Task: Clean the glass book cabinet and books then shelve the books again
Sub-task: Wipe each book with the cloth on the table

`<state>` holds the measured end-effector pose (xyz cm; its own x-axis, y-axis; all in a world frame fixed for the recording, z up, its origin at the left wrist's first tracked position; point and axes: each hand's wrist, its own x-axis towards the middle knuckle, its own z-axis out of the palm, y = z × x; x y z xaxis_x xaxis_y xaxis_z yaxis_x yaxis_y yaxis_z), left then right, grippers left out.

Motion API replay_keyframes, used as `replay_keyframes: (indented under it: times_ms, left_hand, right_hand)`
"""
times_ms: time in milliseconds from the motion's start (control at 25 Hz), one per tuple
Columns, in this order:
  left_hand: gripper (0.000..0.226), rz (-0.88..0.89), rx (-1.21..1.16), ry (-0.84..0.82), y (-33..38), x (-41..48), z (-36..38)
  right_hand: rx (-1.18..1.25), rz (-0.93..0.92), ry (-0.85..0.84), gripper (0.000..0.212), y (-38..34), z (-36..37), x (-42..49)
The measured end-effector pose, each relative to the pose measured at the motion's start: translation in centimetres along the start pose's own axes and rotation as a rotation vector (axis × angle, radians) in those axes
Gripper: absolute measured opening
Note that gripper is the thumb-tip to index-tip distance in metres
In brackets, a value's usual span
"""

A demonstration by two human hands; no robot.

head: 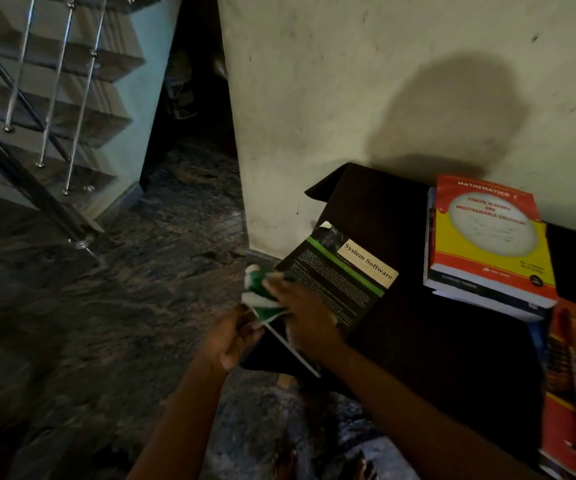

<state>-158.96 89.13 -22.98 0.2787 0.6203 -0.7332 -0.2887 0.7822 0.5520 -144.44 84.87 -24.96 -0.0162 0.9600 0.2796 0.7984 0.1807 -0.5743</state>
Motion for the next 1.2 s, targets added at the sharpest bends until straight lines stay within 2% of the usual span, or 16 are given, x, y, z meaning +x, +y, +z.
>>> replay_keyframes:
  times_ms: [80,120,200,240,360,440,560,600,680,920,1040,1200]
  left_hand:
    - [0.021,0.02,0.033,-0.005,0.0,0.1,-0.1]
    - [0.02,0.032,0.036,-0.007,-0.1,0.3,-0.3]
    - [0.02,0.044,0.058,-0.022,-0.2,0.4,-0.3]
    - [0.02,0.042,0.074,-0.027,-0.2,0.4,-0.3]
    - [0.023,0.05,0.08,-0.006,-0.2,0.5,-0.4]
    - [0.03,0.045,0.074,-0.001,-0.3,0.4,-0.5]
    - [0.049,-0.009,0.136,-0.049,-0.5,-0.1,-0.2]
    - [0.049,-0.04,0.189,-0.057,-0.6,-0.4,0.3]
    - [0.034,-0.052,0.251,-0.042,-0.7,-0.8,1.4]
    - [0.025,0.245,0.3,-0.085,-0.9,-2.5,2.7]
    - [0.014,0.335,0.246,-0.165,-0.1,-6.0,4.2]
    - [0.016,0.387,0.205,-0.232,-1.3,-12.1,6.3]
  right_hand:
    - [0.001,0.219,0.155,0.061,3.9,-4.0,0.8]
    - [-0.023,0.329,0.18,0.063,6.2,-6.0,1.0]
    - [-0.13,0.479,0.109,0.065,8.9,-8.2,0.3]
    - [-0.188,0.483,0.073,0.067,8.7,-7.9,-0.4]
    - [-0.272,0.355,0.131,0.069,4.5,-3.5,-3.6]
    - [-0.231,0.209,0.096,0.058,0.4,-0.4,-6.4]
    - [-0.117,0.135,0.005,0.055,-2.7,0.4,-8.4]
    - [-0.079,0.133,0.011,0.056,-2.3,-0.2,-8.4]
    - [-0.023,0.202,0.071,0.057,-1.0,-2.4,-8.5]
    - [0.088,0.27,0.166,0.066,-0.9,-12.6,-9.2]
    - [0.137,0.289,0.256,0.067,-2.3,-17.4,-10.9]
    - [0.131,0.213,0.41,0.066,-3.8,-23.1,-14.0]
